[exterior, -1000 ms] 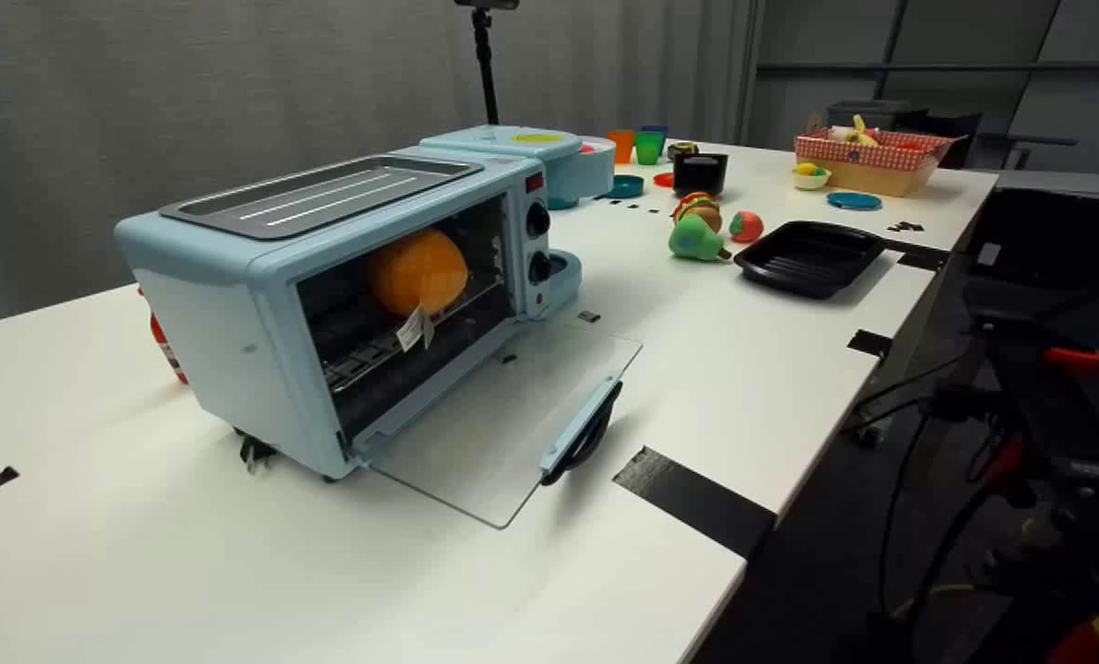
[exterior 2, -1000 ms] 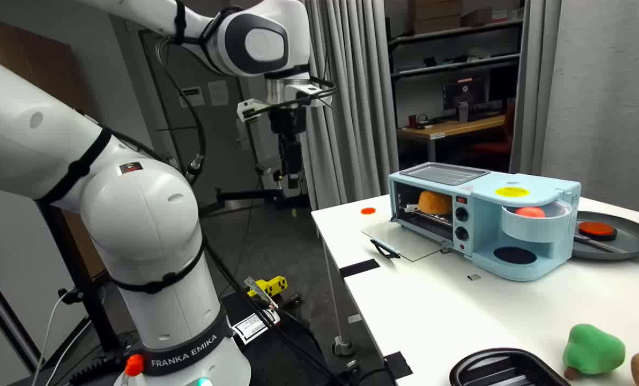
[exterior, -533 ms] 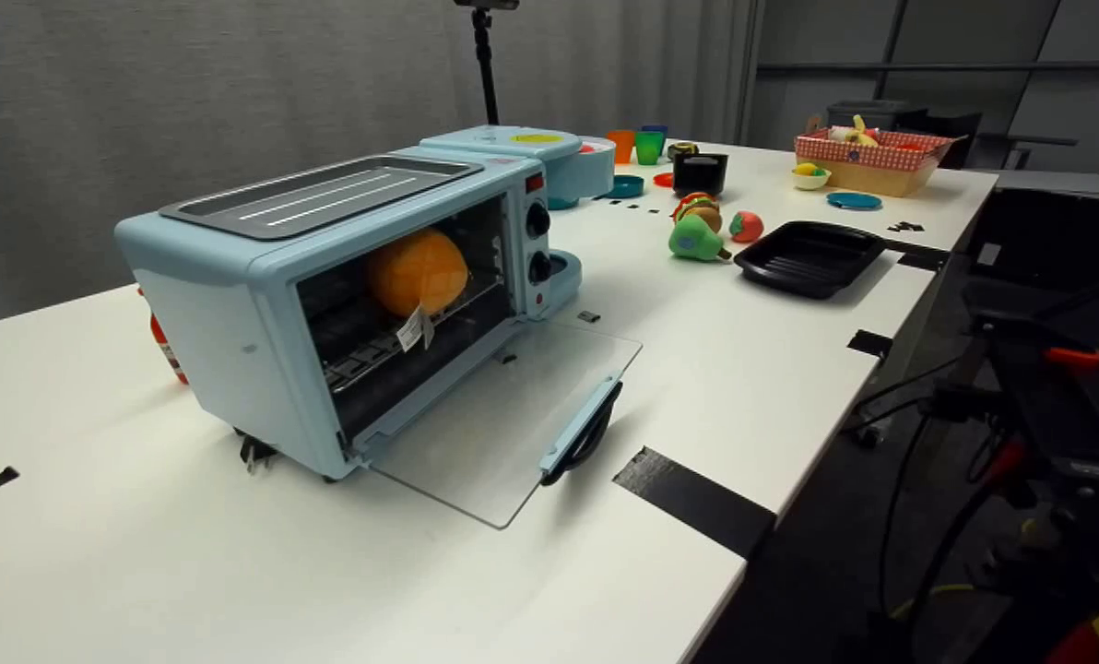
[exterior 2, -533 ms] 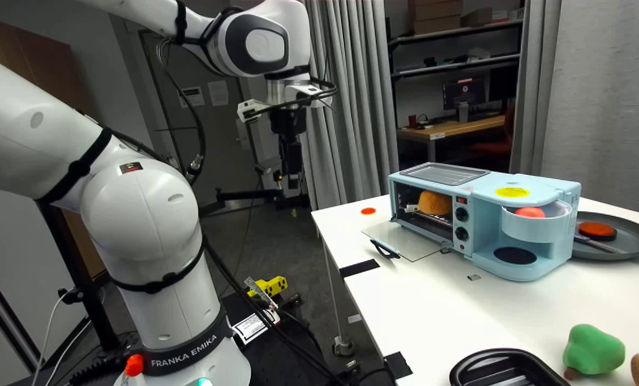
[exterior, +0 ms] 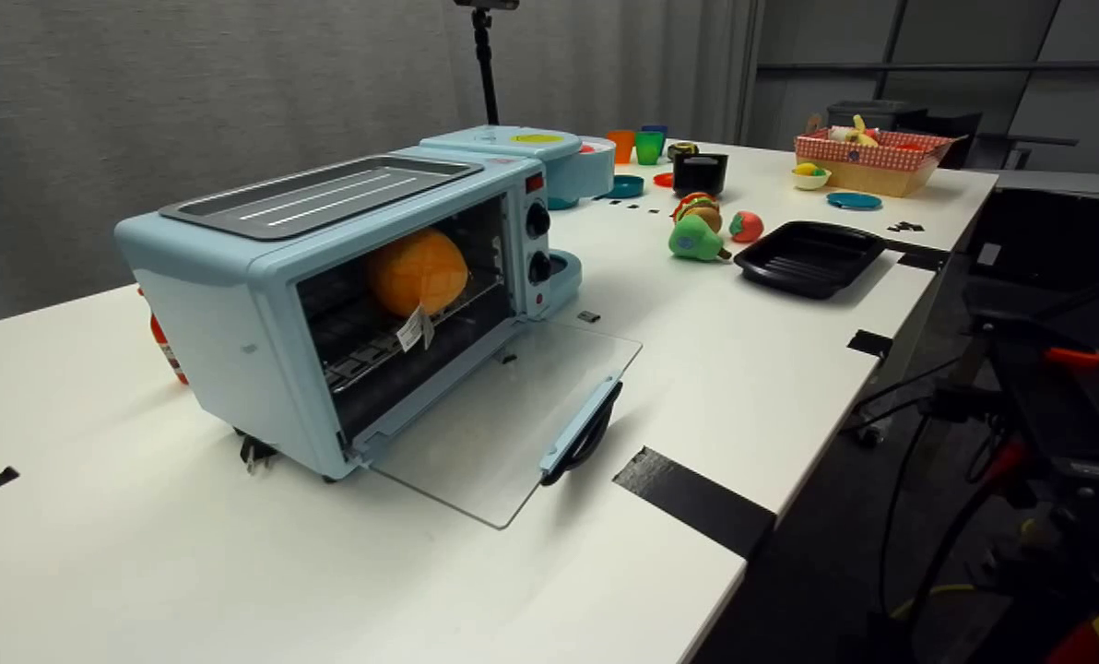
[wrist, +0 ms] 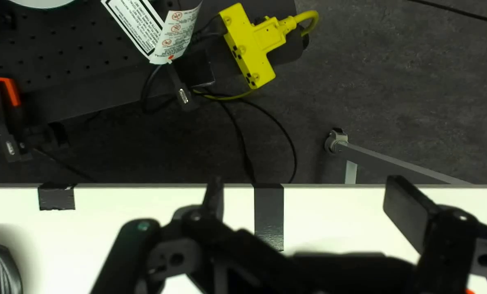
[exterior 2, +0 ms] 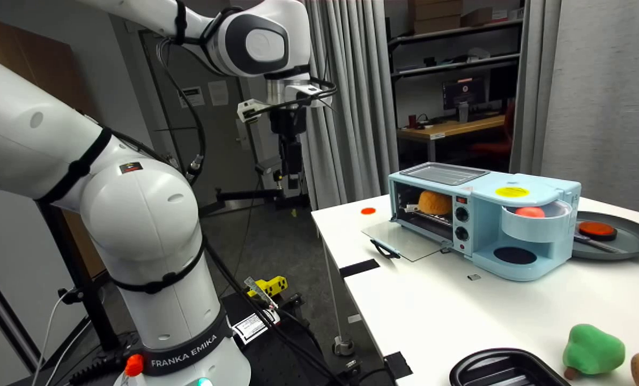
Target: Close the oven
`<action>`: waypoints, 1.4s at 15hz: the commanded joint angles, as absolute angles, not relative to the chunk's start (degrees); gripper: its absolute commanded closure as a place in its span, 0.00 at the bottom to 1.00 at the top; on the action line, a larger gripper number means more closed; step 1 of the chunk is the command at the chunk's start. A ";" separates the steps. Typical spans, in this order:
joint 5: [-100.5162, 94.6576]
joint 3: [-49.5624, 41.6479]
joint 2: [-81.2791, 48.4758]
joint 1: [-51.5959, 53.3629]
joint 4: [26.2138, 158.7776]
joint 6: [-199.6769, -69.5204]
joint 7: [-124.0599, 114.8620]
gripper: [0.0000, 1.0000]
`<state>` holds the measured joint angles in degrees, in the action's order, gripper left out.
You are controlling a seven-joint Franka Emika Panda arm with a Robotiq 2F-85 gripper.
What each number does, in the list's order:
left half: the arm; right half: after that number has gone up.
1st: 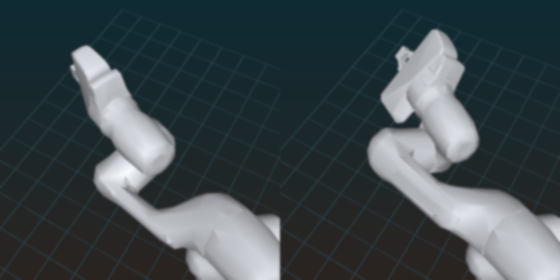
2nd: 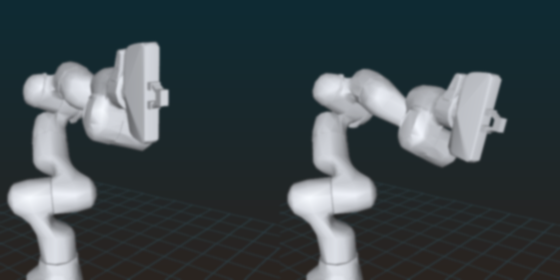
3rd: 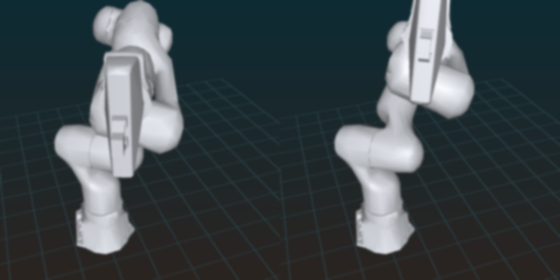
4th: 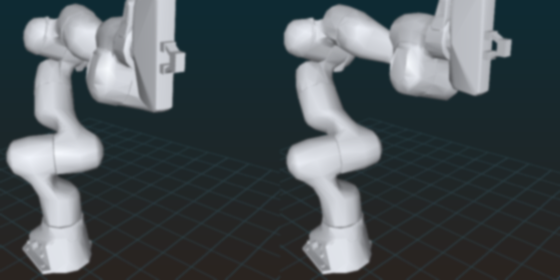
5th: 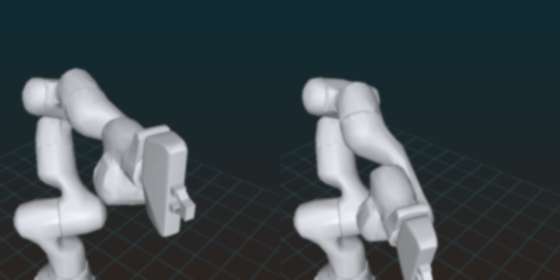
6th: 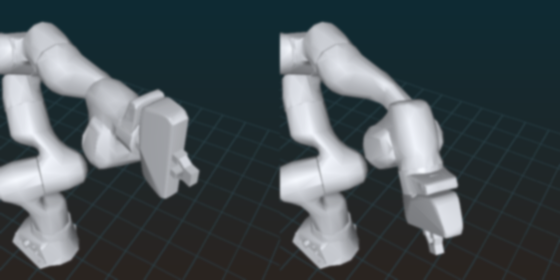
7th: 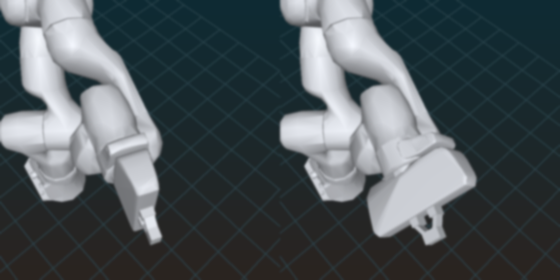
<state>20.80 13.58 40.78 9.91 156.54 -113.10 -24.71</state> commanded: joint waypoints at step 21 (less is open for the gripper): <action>5.77 18.42 13.87 8.17 153.90 -136.72 -24.01 0.00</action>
